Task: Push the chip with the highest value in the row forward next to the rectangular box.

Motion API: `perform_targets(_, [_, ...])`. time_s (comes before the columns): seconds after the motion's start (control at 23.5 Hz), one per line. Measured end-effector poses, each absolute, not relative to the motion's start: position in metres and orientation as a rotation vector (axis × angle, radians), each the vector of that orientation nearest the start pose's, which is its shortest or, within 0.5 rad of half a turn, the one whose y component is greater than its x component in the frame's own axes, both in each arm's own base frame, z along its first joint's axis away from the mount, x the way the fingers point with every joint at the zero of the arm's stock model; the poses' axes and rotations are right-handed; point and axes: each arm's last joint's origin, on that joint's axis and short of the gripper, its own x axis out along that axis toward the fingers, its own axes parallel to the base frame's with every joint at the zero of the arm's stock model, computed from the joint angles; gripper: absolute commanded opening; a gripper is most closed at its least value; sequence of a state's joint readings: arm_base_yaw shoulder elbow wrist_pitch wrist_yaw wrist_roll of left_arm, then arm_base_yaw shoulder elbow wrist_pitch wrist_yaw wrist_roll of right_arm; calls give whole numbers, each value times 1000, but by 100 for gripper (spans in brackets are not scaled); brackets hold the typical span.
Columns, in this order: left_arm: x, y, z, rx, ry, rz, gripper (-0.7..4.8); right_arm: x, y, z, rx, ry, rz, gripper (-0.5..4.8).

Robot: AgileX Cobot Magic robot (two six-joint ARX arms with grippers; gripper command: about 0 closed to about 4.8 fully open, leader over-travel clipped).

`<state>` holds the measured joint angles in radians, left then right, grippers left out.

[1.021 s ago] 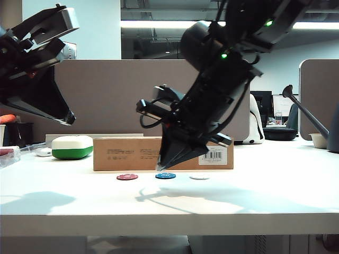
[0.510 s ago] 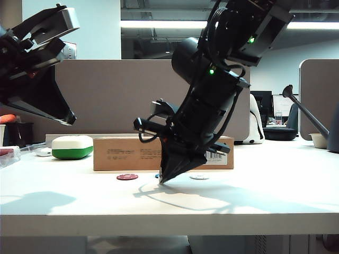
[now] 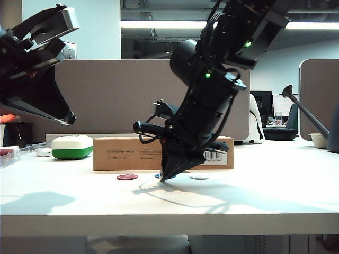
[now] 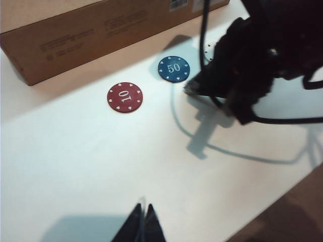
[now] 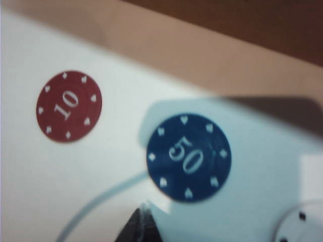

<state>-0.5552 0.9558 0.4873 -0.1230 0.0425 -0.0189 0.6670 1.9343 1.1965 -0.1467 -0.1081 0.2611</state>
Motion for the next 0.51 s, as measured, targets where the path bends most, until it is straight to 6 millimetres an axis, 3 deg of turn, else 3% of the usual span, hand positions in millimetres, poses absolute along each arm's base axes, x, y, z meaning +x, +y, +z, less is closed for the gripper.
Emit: perform_targets(0.51, [164,-103,208,134,586,-574,-5,321,255,157,-35,965,570,-5])
